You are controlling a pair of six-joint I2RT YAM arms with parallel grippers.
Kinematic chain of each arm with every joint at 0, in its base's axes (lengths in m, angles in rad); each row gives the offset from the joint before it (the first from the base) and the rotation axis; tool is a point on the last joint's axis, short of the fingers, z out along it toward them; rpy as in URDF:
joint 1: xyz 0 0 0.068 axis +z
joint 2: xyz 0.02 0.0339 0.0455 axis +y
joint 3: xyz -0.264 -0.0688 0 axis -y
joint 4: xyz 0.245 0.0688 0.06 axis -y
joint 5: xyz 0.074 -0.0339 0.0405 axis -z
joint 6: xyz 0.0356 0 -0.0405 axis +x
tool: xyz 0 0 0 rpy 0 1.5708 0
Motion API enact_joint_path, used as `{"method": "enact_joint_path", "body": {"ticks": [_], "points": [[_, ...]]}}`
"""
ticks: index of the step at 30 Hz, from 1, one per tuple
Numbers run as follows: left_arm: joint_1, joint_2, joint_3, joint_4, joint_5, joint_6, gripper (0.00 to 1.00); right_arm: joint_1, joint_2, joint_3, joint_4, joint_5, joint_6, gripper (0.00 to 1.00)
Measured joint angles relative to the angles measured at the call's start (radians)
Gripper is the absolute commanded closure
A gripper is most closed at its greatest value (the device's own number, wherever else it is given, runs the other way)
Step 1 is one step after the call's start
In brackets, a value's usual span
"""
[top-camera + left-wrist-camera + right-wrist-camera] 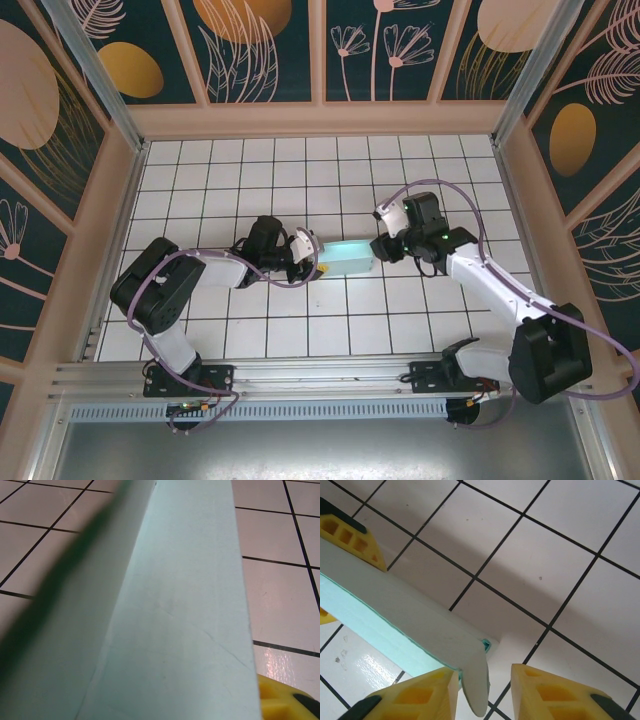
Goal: Fold the paper box
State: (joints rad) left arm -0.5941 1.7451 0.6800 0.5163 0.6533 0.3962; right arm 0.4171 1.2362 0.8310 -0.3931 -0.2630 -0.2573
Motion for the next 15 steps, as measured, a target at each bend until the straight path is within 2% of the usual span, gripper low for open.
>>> {"method": "enact_joint_path", "body": {"ticks": [1,5,6,15], "points": [[0.0,0.001,0.001,-0.001,0.001,0.0,0.85,-0.005,0.0,0.0,-0.002,-0.001,0.0,0.69],[0.0,0.008,0.01,-0.004,0.006,-0.001,0.85,-0.018,0.0,0.0,-0.002,-0.018,0.0,0.95],[0.0,0.011,0.014,-0.005,0.01,-0.001,0.86,-0.019,0.0,0.0,-0.002,-0.028,-0.002,0.98],[0.003,0.028,0.037,-0.022,0.026,-0.026,0.85,-0.023,0.0,0.0,0.0,-0.037,0.026,1.0]]}}
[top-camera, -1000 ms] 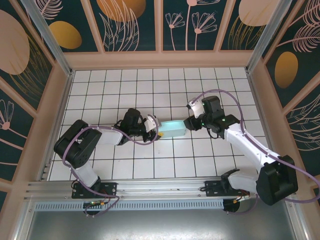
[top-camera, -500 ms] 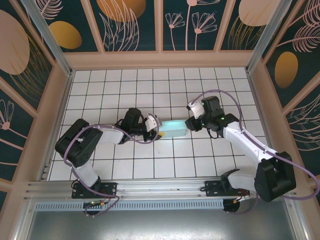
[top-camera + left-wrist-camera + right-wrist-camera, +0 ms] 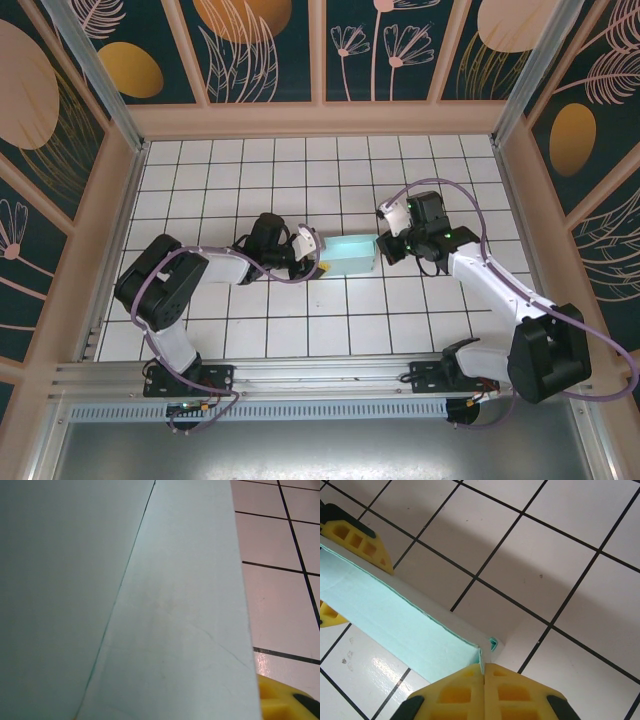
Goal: Fold the paper box
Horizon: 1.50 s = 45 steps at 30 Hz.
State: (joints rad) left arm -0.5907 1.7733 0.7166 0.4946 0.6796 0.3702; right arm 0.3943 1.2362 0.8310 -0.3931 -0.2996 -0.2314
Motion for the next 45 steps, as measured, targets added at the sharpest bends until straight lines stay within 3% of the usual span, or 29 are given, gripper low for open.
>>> {"method": "enact_joint_path", "body": {"ticks": [6,12,20,28,41,45], "points": [[-0.006,0.001,-0.011,0.035,-0.024,-0.063,0.84,0.004,-0.006,0.0,0.002,0.003,0.113,1.0],[-0.017,0.008,-0.015,0.073,-0.051,-0.105,0.83,0.023,-0.018,0.0,0.029,0.032,0.323,1.0],[-0.016,0.008,-0.02,0.088,-0.074,-0.123,0.83,0.154,-0.04,-0.053,0.127,0.245,0.573,1.0],[-0.016,0.008,-0.023,0.093,-0.076,-0.128,0.81,0.189,-0.09,-0.146,0.235,0.325,0.511,1.0],[-0.016,0.009,-0.036,0.122,-0.076,-0.129,0.81,0.18,-0.1,-0.163,0.25,0.319,0.363,1.0],[-0.016,0.009,-0.036,0.122,-0.076,-0.129,0.76,0.18,-0.101,-0.173,0.266,0.319,0.349,1.0]]}}
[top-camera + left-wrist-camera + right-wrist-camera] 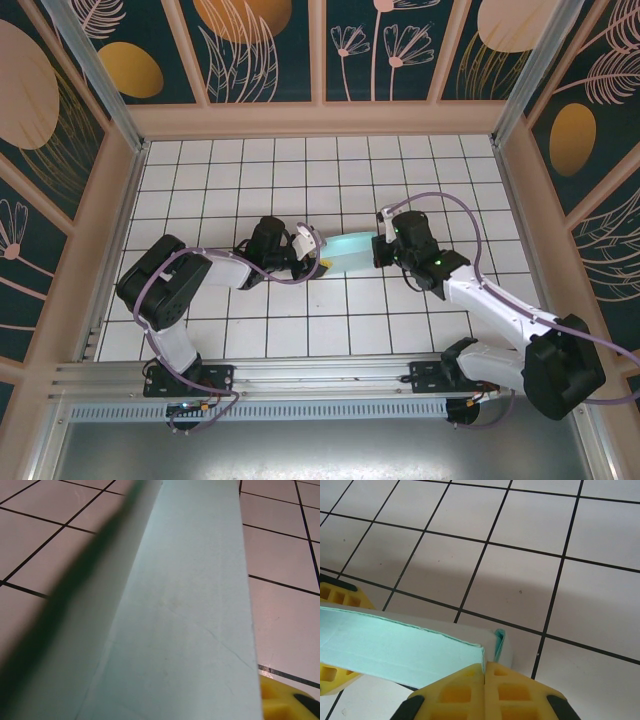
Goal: Fold the paper box
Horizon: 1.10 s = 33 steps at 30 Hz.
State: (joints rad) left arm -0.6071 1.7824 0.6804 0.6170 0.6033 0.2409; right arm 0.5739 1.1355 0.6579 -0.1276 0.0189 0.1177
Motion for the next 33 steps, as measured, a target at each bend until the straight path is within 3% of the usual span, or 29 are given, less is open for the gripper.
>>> {"method": "enact_joint_path", "body": {"ticks": [6,11,14,18,29,33], "points": [[0.0,0.0,-0.001,0.002,-0.003,-0.011,0.66,-0.005,-0.001,-0.056,0.077,-0.011,0.01,1.0],[0.002,0.005,-0.029,0.064,-0.007,-0.03,0.46,-0.005,-0.002,-0.065,0.106,-0.016,0.018,1.0],[0.005,0.008,-0.048,0.085,-0.037,-0.06,0.19,-0.003,-0.004,-0.071,0.106,-0.03,0.019,1.0],[0.01,0.007,-0.071,0.118,-0.085,-0.134,0.03,-0.003,-0.009,-0.074,0.106,-0.037,0.018,1.0],[0.011,-0.131,-0.198,0.279,-0.163,-0.297,0.01,0.005,-0.01,-0.074,0.106,-0.043,0.023,1.0],[0.01,-0.217,-0.21,0.259,-0.21,-0.394,0.01,0.011,-0.01,-0.074,0.105,-0.042,0.029,1.0]]}}
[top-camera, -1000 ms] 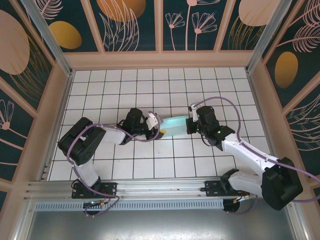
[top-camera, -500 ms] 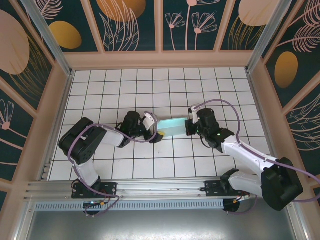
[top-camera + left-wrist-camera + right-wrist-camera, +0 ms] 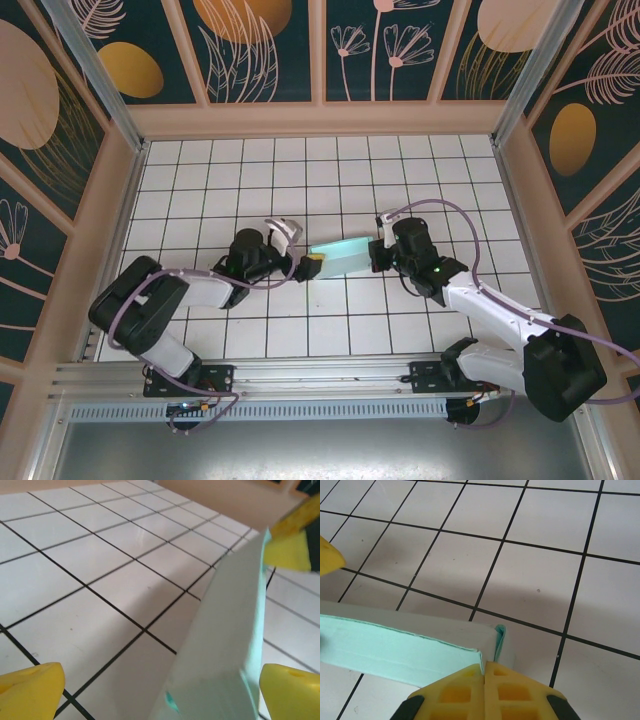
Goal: Fold the paper box
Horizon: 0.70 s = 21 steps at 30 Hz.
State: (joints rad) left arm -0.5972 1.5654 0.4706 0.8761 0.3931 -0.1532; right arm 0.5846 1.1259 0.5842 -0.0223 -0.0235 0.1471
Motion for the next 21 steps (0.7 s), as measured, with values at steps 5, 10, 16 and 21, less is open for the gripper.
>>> {"method": "enact_joint_path", "body": {"ticks": [5,10,16,21], "points": [[-0.03,-0.158,0.03,-0.156,-0.119,-0.096,0.01,0.005,0.0,0.0,-0.002,0.005,0.005,1.0],[-0.071,-0.225,0.131,-0.352,-0.225,-0.159,0.02,0.007,0.0,0.009,-0.016,0.015,0.017,1.0],[-0.118,-0.235,0.262,-0.642,-0.349,-0.304,0.24,0.018,0.0,0.029,-0.055,0.04,0.029,1.0],[-0.136,-0.225,0.328,-0.81,-0.351,-0.469,0.36,0.03,0.0,0.034,-0.068,0.062,0.043,1.0]]}}
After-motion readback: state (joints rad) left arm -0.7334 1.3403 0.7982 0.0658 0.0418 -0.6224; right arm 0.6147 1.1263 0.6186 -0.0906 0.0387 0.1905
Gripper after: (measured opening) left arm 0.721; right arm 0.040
